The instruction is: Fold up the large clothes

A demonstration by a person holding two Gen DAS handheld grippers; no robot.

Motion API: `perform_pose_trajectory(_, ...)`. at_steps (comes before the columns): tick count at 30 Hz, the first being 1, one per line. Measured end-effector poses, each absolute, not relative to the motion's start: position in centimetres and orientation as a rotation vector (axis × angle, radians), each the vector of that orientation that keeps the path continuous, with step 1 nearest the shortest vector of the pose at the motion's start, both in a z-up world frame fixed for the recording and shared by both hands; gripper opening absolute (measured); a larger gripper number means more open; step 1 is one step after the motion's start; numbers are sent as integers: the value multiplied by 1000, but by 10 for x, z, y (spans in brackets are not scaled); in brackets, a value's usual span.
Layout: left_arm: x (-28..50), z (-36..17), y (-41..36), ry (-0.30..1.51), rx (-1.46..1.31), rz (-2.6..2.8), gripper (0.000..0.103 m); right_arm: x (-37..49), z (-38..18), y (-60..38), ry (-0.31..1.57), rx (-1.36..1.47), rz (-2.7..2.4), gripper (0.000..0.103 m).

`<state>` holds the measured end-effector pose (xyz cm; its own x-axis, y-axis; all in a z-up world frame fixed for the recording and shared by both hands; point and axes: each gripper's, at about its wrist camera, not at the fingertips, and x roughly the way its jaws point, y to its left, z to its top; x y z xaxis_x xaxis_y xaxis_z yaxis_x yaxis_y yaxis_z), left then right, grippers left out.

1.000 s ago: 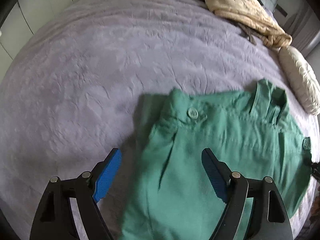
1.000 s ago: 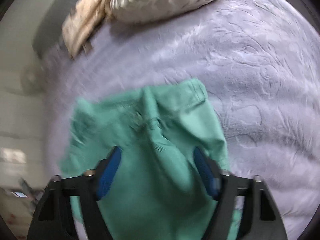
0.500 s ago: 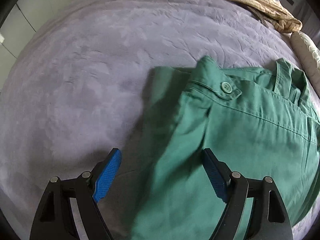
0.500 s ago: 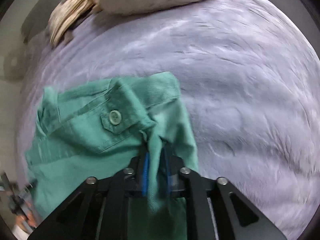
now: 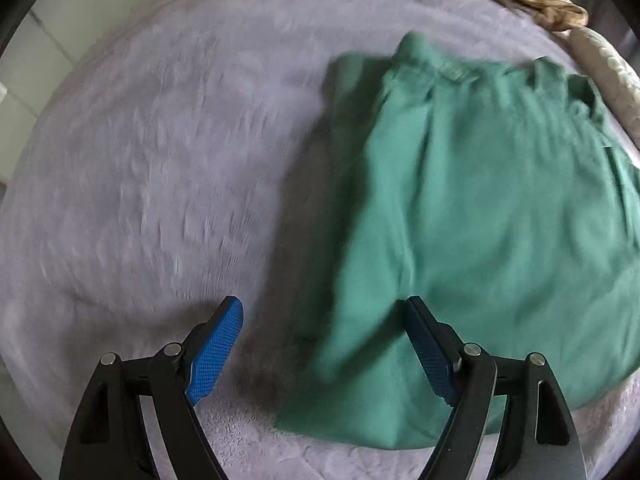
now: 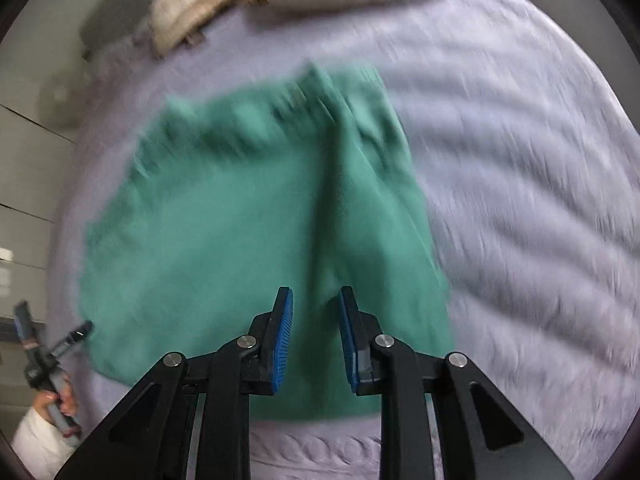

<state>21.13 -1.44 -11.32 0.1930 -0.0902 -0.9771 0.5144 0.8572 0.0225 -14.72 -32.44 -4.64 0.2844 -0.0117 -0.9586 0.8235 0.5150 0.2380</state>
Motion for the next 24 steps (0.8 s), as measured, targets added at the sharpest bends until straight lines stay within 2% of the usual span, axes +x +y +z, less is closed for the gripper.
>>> perform_pose_trajectory(2,213,-116,-4,1323,342,-451,83,-162,-62,-326,1186,886,-701,4)
perform_pose_trajectory(3,214,-115,-1,1317,344,-449,84,-172,-68,-328,1188,894,-714,0)
perform_pose_trajectory(12,209,-97,22,1279,370,-408,84,-198,-60,-328,1181,954,-774,0)
perform_pose_trajectory(13,208,-96,24,1278,370,-406,84,-199,-57,-325,1175,972,-774,3)
perform_pose_trajectory(24,186,-97,65,1339,396,-335,84,-200,-32,-264,1156,1088,-652,4)
